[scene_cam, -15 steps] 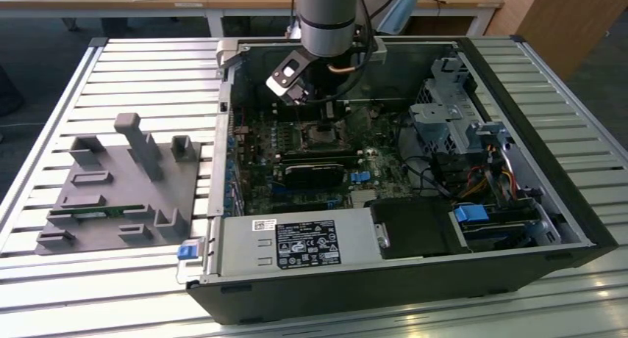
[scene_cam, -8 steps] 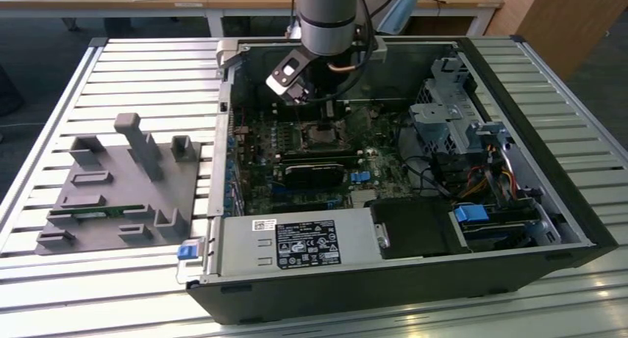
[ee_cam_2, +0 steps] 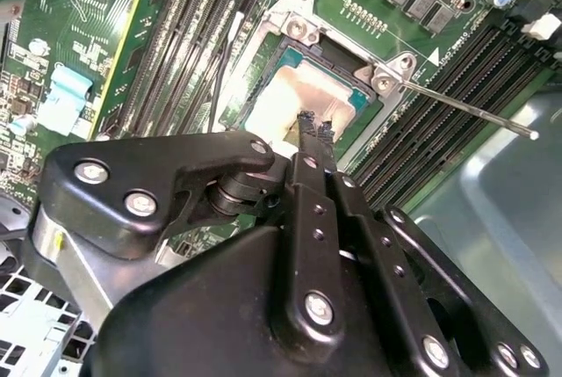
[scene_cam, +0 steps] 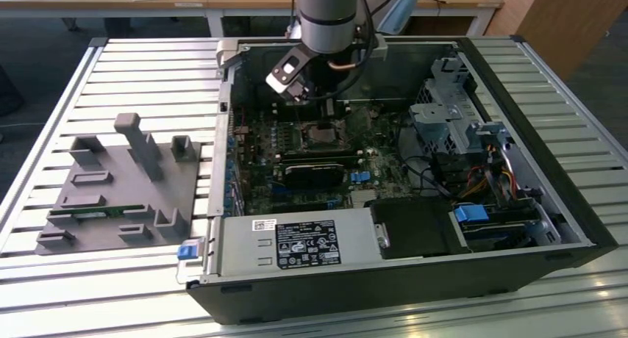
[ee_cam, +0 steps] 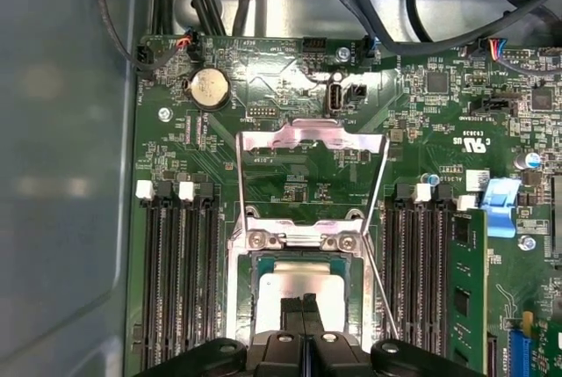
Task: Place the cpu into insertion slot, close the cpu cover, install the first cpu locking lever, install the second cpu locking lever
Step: 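Close the cpu cover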
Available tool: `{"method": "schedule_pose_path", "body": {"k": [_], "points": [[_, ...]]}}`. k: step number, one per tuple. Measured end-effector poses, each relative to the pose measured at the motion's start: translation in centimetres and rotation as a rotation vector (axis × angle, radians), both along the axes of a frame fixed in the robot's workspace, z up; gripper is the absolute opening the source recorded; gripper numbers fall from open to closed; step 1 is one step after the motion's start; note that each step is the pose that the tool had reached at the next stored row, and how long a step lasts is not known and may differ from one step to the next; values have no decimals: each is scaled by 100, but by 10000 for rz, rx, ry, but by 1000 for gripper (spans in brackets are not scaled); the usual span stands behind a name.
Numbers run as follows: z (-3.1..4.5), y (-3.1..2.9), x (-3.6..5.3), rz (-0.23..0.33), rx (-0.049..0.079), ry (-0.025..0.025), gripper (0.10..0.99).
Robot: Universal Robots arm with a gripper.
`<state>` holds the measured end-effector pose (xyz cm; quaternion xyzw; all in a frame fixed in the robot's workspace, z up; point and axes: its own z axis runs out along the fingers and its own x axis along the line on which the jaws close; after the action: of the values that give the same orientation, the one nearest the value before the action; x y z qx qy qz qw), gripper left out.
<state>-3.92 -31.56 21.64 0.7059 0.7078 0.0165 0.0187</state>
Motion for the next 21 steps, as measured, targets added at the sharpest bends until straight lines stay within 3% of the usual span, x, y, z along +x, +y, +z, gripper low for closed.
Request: {"method": "schedule_pose_path", "body": {"k": [15, 21], "points": [[144, -1, 0, 0, 13, -1, 106], [145, -99, 0, 0, 11, 0, 106]]}}
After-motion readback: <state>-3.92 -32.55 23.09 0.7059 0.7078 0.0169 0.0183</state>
